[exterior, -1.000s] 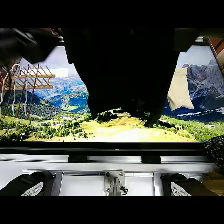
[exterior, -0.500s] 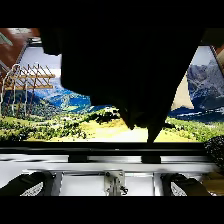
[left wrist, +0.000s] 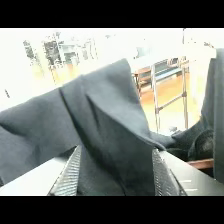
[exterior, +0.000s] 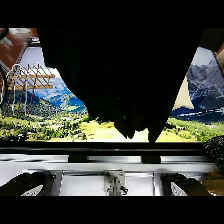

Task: Fold the shirts.

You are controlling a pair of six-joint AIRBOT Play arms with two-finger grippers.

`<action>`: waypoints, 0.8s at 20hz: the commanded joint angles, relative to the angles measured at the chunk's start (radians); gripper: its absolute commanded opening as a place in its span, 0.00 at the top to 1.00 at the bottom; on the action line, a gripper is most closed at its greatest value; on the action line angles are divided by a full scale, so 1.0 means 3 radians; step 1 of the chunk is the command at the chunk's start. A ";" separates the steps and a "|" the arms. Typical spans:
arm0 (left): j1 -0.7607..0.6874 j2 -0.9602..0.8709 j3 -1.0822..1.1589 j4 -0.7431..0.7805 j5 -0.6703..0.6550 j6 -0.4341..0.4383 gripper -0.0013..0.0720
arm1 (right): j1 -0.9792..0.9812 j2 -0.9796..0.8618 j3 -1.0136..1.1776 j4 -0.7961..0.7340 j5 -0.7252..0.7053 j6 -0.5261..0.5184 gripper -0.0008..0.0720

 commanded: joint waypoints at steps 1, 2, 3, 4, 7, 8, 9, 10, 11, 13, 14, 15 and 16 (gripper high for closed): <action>-0.0066 0.0011 -0.0001 0.0266 -0.0207 0.0062 0.25 | -0.0001 -0.0014 0.0003 -0.0215 0.0333 -0.0033 0.89; -0.0067 0.0045 0.0000 0.0346 -0.0290 0.0062 0.25 | -0.0001 -0.0006 0.0003 -0.0348 0.0463 -0.0033 0.89; -0.0074 0.0093 0.0000 0.0362 -0.0365 0.0064 0.25 | -0.0001 0.0000 0.0003 -0.0498 0.0595 -0.0028 0.89; -0.0074 0.0150 0.0000 0.0364 -0.0416 0.0064 0.24 | -0.0001 0.0004 0.0003 -0.0618 0.0722 -0.0018 0.89; -0.0080 0.0298 0.0000 0.0366 -0.0432 0.0062 0.24 | -0.0001 0.0014 0.0003 -0.0815 0.1127 0.0010 0.89; -0.0079 0.0332 0.0000 0.0409 -0.0434 0.0062 0.24 | -0.0001 0.0018 0.0003 -0.0874 0.1236 0.0013 0.89; -0.0079 0.0352 -0.0001 0.0477 -0.0435 0.0060 0.25 | -0.0001 0.0024 0.0003 -0.0974 0.1348 0.0039 0.89; -0.0079 0.0360 -0.0001 0.0538 -0.0437 0.0047 0.25 | -0.0001 0.0036 0.0003 -0.1116 0.1439 0.0106 0.89; -0.0079 0.0360 -0.0001 0.0593 -0.0445 0.0038 0.25 | -0.0001 0.0056 0.0003 -0.1331 0.1522 0.0209 0.89; -0.0079 0.0354 -0.0001 0.0764 -0.0458 -0.0055 0.25 | -0.0001 0.0120 0.0003 -0.1946 0.1586 0.0557 0.89; -0.0061 0.0348 -0.0001 0.0863 -0.0479 -0.0130 0.25 | -0.0001 0.0156 0.0003 -0.2318 0.1578 0.0796 0.89; -0.0033 0.0342 -0.0001 0.0919 -0.0520 -0.0202 0.25 | -0.0001 0.0193 0.0003 -0.2627 0.1568 0.1008 0.89; 0.0020 0.0333 -0.0003 0.0975 -0.0585 -0.0275 0.25 | -0.0001 0.0234 0.0003 -0.2895 0.1548 0.1200 0.89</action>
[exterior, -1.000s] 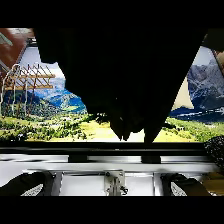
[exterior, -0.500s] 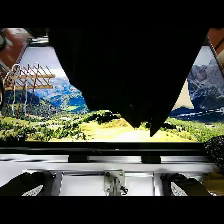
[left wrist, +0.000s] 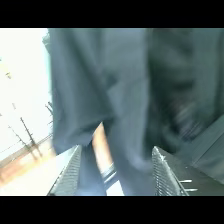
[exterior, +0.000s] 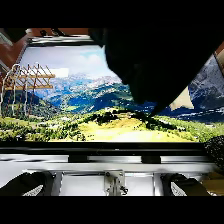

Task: Fold the shirts.

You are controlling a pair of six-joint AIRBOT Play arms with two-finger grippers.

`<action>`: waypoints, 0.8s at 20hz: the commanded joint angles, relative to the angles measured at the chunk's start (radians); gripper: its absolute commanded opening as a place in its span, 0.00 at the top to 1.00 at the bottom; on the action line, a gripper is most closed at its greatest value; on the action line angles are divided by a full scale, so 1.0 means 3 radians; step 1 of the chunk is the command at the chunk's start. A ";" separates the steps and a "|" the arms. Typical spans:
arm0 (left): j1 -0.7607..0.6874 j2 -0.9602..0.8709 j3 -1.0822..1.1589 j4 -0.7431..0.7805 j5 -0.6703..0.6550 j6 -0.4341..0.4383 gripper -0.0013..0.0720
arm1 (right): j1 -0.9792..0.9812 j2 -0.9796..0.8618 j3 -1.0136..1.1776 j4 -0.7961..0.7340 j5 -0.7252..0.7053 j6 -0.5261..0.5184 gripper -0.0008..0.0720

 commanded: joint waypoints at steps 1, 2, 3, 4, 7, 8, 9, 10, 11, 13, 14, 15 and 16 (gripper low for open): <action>0.0121 -0.0014 -0.0001 0.0242 -0.0175 -0.0219 0.25 | -0.0003 0.0134 0.0003 -0.1184 0.0043 0.0754 0.89; 0.0189 -0.0027 -0.0003 0.0242 -0.0240 -0.0248 0.25 | -0.0003 0.0182 0.0003 -0.1399 -0.0024 0.0907 0.89; 0.0251 -0.0038 -0.0003 0.0242 -0.0296 -0.0258 0.25 | -0.0003 0.0225 0.0003 -0.1572 -0.0103 0.1025 0.89; 0.0306 -0.0053 -0.0003 0.0242 -0.0323 -0.0268 0.25 | -0.0003 0.0266 0.0003 -0.1762 -0.0205 0.1142 0.89; 0.0434 -0.0102 -0.0003 0.0242 -0.0329 -0.0304 0.25 | -0.0003 0.0385 0.0003 -0.2281 -0.0615 0.1479 0.89; 0.0458 -0.0125 -0.0003 0.0242 -0.0329 -0.0304 0.25 | -0.0003 0.0423 0.0003 -0.2341 -0.0725 0.1511 0.89; 0.0476 -0.0148 -0.0003 0.0242 -0.0329 -0.0304 0.25 | -0.0003 0.0468 0.0003 -0.2380 -0.0827 0.1541 0.89; 0.0478 -0.0168 -0.0003 0.0242 -0.0329 -0.0304 0.25 | -0.0003 0.0516 0.0003 -0.2447 -0.0931 0.1611 0.89; 0.0477 -0.0193 -0.0003 0.0242 -0.0329 -0.0303 0.25 | -0.0003 0.0558 0.0003 -0.2566 -0.1040 0.1728 0.89; 0.0477 -0.0248 -0.0003 0.0242 -0.0329 -0.0304 0.25 | -0.0003 0.0633 0.0003 -0.2888 -0.1284 0.1879 0.89; 0.0477 -0.0275 -0.0003 0.0242 -0.0328 -0.0303 0.25 | -0.0003 0.0668 0.0003 -0.3052 -0.1399 0.1878 0.89; 0.0477 -0.0304 -0.0003 0.0242 -0.0328 -0.0304 0.25 | -0.0003 0.0694 0.0003 -0.3189 -0.1495 0.1878 0.89; 0.0477 -0.0331 -0.0001 0.0242 -0.0327 -0.0303 0.25 | -0.0003 0.0722 0.0003 -0.3324 -0.1584 0.1878 0.89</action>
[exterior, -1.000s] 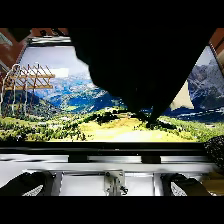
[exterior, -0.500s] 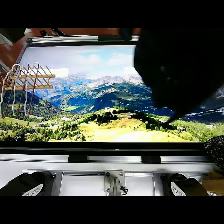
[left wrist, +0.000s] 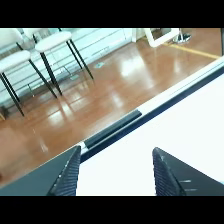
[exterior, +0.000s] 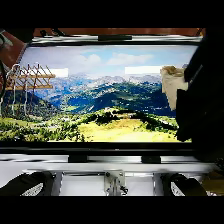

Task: Fold the shirts.

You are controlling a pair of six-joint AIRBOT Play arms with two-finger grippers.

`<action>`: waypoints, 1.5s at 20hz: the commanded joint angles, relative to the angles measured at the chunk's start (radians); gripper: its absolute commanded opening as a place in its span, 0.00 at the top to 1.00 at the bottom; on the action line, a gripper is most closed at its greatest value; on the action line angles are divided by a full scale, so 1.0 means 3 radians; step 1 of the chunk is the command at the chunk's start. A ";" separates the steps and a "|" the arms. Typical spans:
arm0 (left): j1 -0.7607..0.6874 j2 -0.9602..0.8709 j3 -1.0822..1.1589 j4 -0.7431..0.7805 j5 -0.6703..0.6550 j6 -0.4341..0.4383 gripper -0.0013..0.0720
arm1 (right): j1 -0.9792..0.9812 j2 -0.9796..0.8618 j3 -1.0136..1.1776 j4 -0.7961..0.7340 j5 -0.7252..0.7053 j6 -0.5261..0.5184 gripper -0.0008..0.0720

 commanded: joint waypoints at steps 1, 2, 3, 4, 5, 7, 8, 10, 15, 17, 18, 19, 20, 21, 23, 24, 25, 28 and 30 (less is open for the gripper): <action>0.0010 -0.0092 0.0000 0.0003 -0.0003 -0.0005 0.25 | -0.0001 0.0114 0.0000 -0.0607 -0.0426 0.0121 0.89; 0.0010 -0.0107 0.0000 0.0003 -0.0003 -0.0005 0.25 | -0.0001 0.0139 0.0000 -0.0707 -0.0460 0.0123 0.89; 0.0010 -0.0122 0.0000 0.0003 -0.0003 -0.0004 0.25 | -0.0001 0.0153 0.0000 -0.0807 -0.0477 0.0130 0.89; 0.0010 -0.0130 0.0000 0.0003 0.0000 -0.0004 0.25 | -0.0001 0.0167 0.0000 -0.0919 -0.0473 0.0131 0.89; 0.0010 -0.0132 0.0000 0.0003 0.0008 -0.0004 0.25 | -0.0001 0.0165 0.0000 -0.1053 -0.0458 0.0120 0.89; 0.0010 -0.0132 0.0000 0.0003 0.0014 -0.0004 0.25 | -0.0001 0.0165 0.0000 -0.1254 -0.0367 0.0075 0.89; 0.0010 -0.0132 0.0000 0.0003 0.0014 -0.0004 0.25 | -0.0001 0.0165 0.0000 -0.1386 -0.0310 0.0081 0.89; 0.0010 -0.0130 0.0000 0.0003 0.0014 -0.0004 0.25 | -0.0001 0.0161 -0.0001 -0.1661 -0.0221 0.0083 0.89; 0.0010 -0.0130 0.0000 0.0001 0.0015 -0.0005 0.25 | -0.0001 0.0055 0.0000 -0.2326 -0.0018 0.0320 0.89; 0.0010 -0.0130 0.0000 0.0001 0.0014 -0.0006 0.25 | -0.0001 -0.0061 -0.0001 -0.2448 -0.0018 0.0425 0.89; 0.0008 -0.0128 0.0000 0.0000 0.0014 -0.0005 0.25 | -0.0001 -0.0151 0.0000 -0.2525 -0.0001 0.0504 0.89; 0.0005 -0.0130 0.0000 0.0000 0.0014 -0.0005 0.25 | -0.0003 -0.0253 0.0000 -0.2588 0.0037 0.0565 0.89; 0.0005 -0.0128 0.0000 0.0000 0.0014 -0.0005 0.25 | -0.0003 -0.0352 0.0000 -0.2659 0.0061 0.0651 0.89; 0.0005 -0.0128 0.0000 0.0000 0.0015 -0.0005 0.25 | -0.0003 -0.0468 0.0000 -0.2738 0.0062 0.0795 0.89; 0.0005 -0.0128 0.0000 0.0000 0.0017 -0.0005 0.25 | -0.0072 -0.0689 0.0000 -0.2795 0.0076 0.1048 0.89; 0.0005 -0.0128 0.0000 0.0001 0.0018 -0.0004 0.25 | -0.0142 -0.0791 0.0000 -0.2795 0.0069 0.1174 0.89; 0.0006 -0.0128 0.0000 0.0001 0.0018 -0.0004 0.25 | -0.0223 -0.0879 -0.0001 -0.2801 0.0050 0.1320 0.89; 0.0005 -0.0128 0.0000 0.0001 0.0018 -0.0004 0.25 | -0.0473 -0.1036 0.0000 -0.2903 0.0045 0.1798 0.89; 0.0005 -0.0128 0.0000 0.0001 0.0018 -0.0004 0.25 | -0.0613 -0.1064 0.0000 -0.2875 0.0072 0.1843 0.89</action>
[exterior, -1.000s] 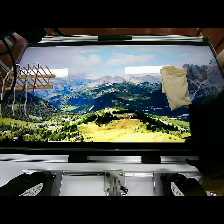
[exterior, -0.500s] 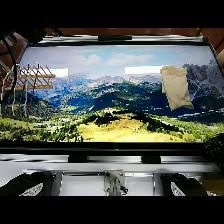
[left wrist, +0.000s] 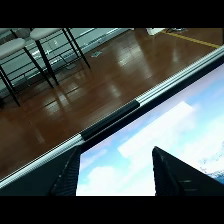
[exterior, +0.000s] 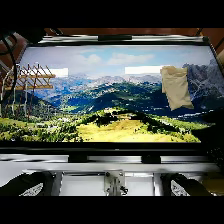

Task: Fold the shirts.

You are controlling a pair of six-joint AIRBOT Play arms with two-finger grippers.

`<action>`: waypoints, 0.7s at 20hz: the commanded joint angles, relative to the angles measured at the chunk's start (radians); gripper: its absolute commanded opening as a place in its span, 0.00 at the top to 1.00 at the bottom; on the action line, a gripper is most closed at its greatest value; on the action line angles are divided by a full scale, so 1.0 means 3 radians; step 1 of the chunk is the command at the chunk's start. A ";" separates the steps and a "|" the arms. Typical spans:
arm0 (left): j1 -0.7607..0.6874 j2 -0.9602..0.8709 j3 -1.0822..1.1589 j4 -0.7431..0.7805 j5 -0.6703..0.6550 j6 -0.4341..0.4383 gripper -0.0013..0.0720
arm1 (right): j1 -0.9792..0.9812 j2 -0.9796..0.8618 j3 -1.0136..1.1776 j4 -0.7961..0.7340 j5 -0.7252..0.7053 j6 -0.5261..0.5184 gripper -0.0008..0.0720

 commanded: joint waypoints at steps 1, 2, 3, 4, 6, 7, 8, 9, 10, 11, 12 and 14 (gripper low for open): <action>-0.0003 -0.0001 0.0000 0.0001 0.0000 0.0000 0.25 | -0.0248 -0.0108 0.0004 -0.0051 0.0020 0.0303 0.89; -0.0003 0.0000 0.0000 0.0001 0.0000 0.0000 0.25 | -0.0336 -0.0102 0.0004 -0.0043 0.0014 0.0301 0.89; -0.0003 0.0000 0.0000 0.0001 0.0000 0.0001 0.25 | -0.0431 -0.0084 0.0004 0.0009 0.0011 0.0298 0.89; -0.0003 0.0000 0.0000 0.0001 0.0000 0.0001 0.25 | -0.0554 -0.0065 0.0004 0.0118 0.0014 0.0278 0.89; -0.0003 0.0000 0.0000 0.0001 0.0000 0.0001 0.25 | -0.0799 -0.0017 0.0004 0.0359 0.0014 0.0126 0.89; -0.0003 0.0000 0.0000 0.0001 0.0000 0.0001 0.24 | -0.0902 0.0009 0.0004 0.0439 0.0013 0.0017 0.89; -0.0003 0.0000 0.0000 0.0001 0.0000 0.0001 0.25 | -0.0979 0.0037 0.0004 0.0501 0.0018 -0.0076 0.89; -0.0003 0.0000 0.0000 0.0001 0.0000 0.0001 0.25 | -0.1061 0.0064 0.0004 0.0554 0.0018 -0.0155 0.89; -0.0003 0.0000 0.0000 0.0001 0.0000 0.0001 0.25 | -0.1169 0.0093 0.0004 0.0649 0.0015 -0.0200 0.89; -0.0003 0.0000 0.0000 0.0001 0.0000 0.0001 0.25 | -0.1286 0.0123 0.0004 0.0758 0.0005 -0.0278 0.89; -0.0003 0.0000 0.0000 0.0001 0.0000 0.0001 0.25 | -0.1401 0.0149 0.0004 0.0863 -0.0009 -0.0351 0.89; -0.0003 0.0000 0.0000 0.0003 -0.0001 0.0001 0.25 | -0.1569 0.0203 0.0004 0.0927 0.0019 -0.0436 0.89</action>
